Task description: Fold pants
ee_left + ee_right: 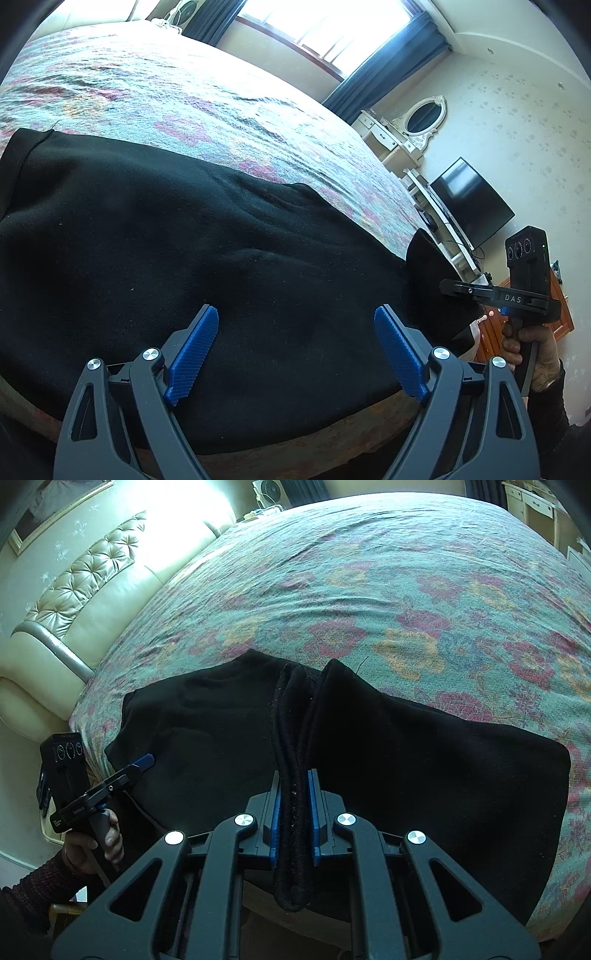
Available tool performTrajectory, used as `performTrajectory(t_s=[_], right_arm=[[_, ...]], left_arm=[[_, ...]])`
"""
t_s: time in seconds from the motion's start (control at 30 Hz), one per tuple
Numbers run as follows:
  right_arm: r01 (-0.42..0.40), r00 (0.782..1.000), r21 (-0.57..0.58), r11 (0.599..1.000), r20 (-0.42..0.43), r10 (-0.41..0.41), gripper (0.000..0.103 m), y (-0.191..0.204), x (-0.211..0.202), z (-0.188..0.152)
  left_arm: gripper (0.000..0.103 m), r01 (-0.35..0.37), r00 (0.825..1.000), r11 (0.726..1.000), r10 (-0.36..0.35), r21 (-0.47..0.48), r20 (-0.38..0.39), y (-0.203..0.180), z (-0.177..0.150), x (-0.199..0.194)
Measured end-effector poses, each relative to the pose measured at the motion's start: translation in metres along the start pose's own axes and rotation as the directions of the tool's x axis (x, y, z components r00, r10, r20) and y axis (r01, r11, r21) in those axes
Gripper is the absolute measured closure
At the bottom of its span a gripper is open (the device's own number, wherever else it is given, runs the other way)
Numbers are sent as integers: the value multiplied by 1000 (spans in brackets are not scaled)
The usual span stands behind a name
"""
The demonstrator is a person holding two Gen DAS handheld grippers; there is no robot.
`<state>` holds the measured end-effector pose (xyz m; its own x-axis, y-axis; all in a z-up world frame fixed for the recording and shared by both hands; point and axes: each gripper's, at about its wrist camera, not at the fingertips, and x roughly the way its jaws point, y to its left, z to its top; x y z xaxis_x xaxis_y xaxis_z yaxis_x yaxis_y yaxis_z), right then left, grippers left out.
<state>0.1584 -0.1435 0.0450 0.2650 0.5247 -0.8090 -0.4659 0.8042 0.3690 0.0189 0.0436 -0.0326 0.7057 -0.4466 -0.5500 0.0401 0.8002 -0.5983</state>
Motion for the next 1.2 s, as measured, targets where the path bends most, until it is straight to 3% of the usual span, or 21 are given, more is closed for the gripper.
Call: performTrajectory(t_s=[0.3,0.67,1.03,1.2], right_arm=[[89,995,-71,993,-30,-92,91,18,24,-4],[130,990,-101,986,-48,-135,88,31,46,-9],[60,997,-65,996,-50,-63,59,40,56,-14],[20,998,-31,999,-55,-21,58,43,62,-19]], left_arm=[[18,19,1000,1000,-19,-9,5,1,-2,-6],[18,40,999,999,-40,-28,8,4,1,-7],[18,65,998,997,-64,-41,15,7,1,-9],[18,77,997,996,-76,-46,22,11,-1,-12]])
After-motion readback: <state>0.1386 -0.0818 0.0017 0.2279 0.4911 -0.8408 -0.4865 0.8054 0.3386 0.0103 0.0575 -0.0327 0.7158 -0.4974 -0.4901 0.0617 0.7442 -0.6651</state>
